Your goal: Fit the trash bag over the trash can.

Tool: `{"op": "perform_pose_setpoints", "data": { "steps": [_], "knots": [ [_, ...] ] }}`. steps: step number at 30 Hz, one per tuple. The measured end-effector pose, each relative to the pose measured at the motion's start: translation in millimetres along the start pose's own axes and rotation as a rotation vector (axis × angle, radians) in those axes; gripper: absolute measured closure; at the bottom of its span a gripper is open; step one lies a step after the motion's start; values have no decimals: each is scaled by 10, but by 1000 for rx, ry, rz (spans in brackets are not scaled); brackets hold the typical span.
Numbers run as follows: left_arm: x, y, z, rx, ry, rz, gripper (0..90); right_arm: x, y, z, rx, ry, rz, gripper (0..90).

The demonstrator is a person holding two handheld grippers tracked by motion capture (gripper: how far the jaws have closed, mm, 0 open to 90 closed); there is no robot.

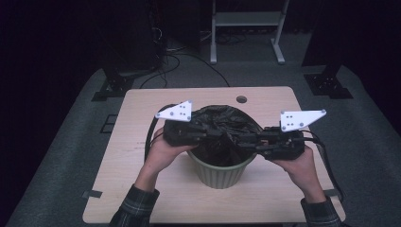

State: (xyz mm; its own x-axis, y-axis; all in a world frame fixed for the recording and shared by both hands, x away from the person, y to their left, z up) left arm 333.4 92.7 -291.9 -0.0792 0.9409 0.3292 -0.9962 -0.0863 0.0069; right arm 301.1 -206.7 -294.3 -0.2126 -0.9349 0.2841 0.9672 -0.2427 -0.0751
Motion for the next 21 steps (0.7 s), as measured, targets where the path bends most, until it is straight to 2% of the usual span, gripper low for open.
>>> {"op": "perform_pose_setpoints", "data": {
  "steps": [2,5,9,12,14,19,21],
  "knots": [
    [106,65,-58,3,10,11,897,82,25,-31,-11,13,-31,606],
    [247,145,-149,14,31,12,897,219,108,-90,-40,25,-127,575],
    [354,211,-255,31,50,5,897,358,259,-195,-109,46,-220,540],
    [393,247,-324,53,62,-7,897,378,334,-273,-144,35,-216,510],
    [424,265,-369,66,62,-13,897,381,339,-325,-153,35,-186,482],
    [528,294,-516,120,109,-51,897,400,253,-433,-132,26,-124,422],
    [546,293,-573,133,114,-56,897,374,221,-465,-114,5,-123,423]
  ]
}}
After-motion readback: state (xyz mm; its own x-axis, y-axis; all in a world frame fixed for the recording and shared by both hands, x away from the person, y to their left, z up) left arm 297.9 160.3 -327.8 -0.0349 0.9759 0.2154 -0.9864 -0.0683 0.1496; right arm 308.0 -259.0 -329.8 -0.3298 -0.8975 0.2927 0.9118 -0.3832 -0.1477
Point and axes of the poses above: each handheld gripper's, and its own axes: x roughly backward along the jaws, z roughly out of its top, y roughly to its right, the point moved 1 cm from there along -x, roughly forward along the jaws
